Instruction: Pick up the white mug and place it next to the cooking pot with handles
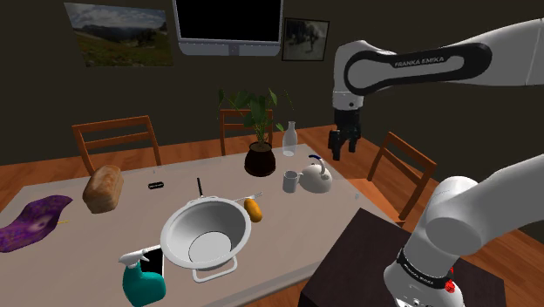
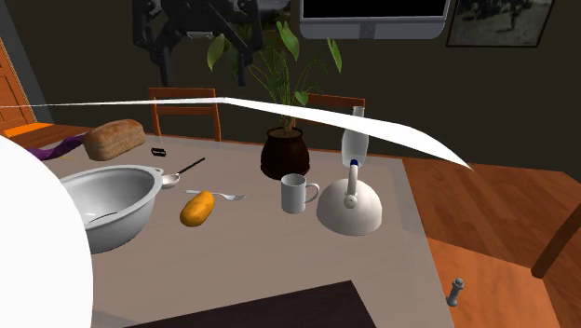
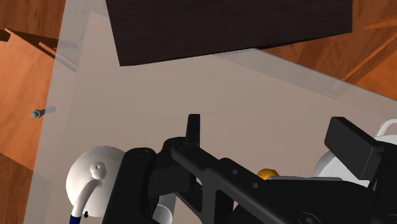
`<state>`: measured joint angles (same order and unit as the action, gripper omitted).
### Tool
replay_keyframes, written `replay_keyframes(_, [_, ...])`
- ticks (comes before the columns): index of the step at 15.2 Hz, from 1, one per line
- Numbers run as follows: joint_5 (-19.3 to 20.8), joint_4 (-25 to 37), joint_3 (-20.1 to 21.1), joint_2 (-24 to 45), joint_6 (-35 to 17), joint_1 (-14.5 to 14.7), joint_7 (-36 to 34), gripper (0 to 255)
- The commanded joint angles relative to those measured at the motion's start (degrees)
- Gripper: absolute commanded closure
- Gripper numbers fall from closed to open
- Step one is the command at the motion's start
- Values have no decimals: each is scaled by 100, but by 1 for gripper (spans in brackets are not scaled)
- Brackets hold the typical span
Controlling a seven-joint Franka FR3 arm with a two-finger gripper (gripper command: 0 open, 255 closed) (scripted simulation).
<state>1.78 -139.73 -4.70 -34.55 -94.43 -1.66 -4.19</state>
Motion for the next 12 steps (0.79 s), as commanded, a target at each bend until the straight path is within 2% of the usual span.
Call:
replay_keyframes(1, [55,8,-92,357,-368,-35,87,0])
replay_keyframes(12, [18,691,-423,2695,-2048,-116,442,0])
